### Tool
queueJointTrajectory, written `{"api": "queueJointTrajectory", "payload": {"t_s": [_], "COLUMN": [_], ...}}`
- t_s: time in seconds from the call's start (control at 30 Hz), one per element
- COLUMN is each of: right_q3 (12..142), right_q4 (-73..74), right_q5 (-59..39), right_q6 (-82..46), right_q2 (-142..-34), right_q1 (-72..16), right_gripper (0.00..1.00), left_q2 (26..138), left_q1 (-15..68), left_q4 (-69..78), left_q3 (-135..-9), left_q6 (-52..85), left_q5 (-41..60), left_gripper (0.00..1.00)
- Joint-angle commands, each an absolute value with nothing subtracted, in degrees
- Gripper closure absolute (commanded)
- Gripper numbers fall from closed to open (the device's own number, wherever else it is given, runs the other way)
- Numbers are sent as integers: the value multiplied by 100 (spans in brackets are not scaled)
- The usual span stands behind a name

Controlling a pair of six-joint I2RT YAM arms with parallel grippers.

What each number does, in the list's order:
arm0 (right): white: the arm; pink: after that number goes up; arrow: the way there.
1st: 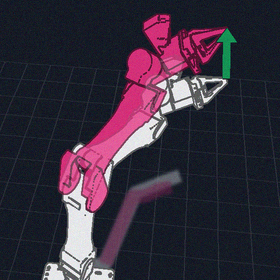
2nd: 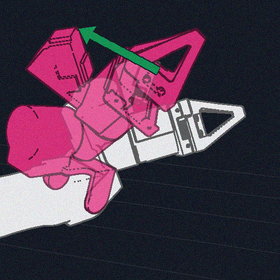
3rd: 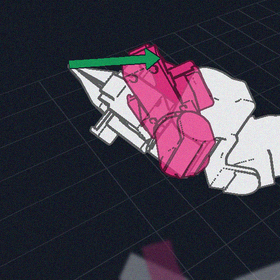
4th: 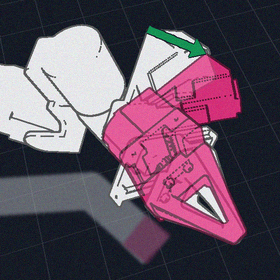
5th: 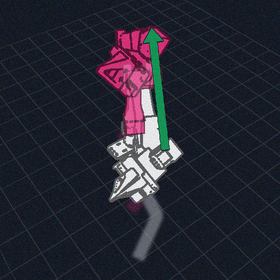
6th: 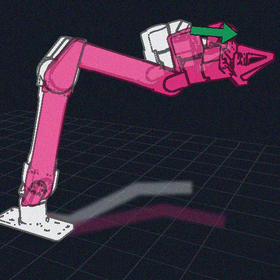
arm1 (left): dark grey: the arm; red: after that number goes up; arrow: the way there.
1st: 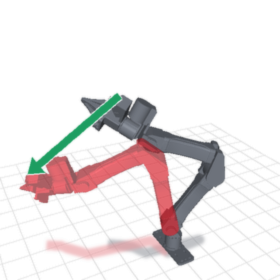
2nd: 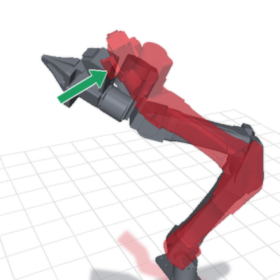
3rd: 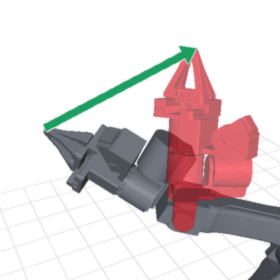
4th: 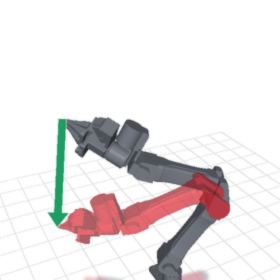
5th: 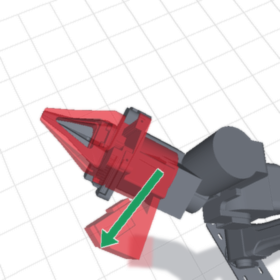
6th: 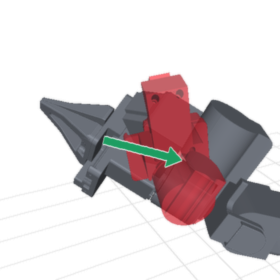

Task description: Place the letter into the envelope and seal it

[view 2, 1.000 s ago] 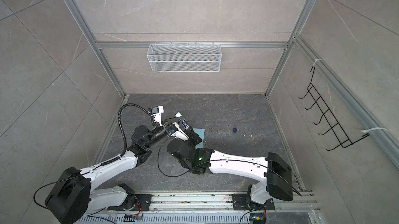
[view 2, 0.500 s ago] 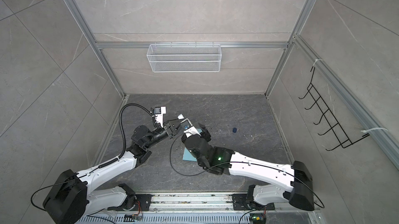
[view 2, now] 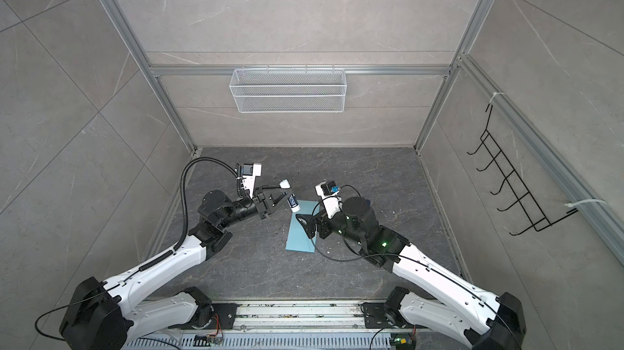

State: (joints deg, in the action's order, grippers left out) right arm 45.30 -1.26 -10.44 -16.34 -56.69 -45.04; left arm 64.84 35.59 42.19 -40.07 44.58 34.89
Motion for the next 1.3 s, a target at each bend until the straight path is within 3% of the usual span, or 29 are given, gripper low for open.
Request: {"api": "queueJointTrajectory", "payload": {"t_s": [0.0,0.37,0.7,0.87,1.1,1.27], "right_q3": [4316,4062,4069,4095,4370,4784], "right_q4": [1025,2347,2401,2328,1285,362], "right_q5": [-2605,-3388,-3472,-3382,-2465,-1160], "right_q6": [-2317,-2970,-2993,-2946,-2427,-1951], "right_q2": [-5792,-6199,-6284,-6239,-6013,-5991], "right_q1": [-4252,-3990,-3990,-3987,-3991,-4146], "right_gripper": [2,23,55,66,82,87], "left_q2": [6506,6616,6609,6626,6564,6607], "left_q1": [3528,3531,3530,3529,3533,3537], "left_q4": [4766,5045,5045,4973,4210,3655], "left_q3": [-4228,-4148,-4096,-4085,-4079,-4112], "left_q6": [4568,4721,4728,4689,4319,4077], "left_q5": [3932,3950,3857,3825,3442,3059], "left_gripper": [100,100,100,100,100,100]}}
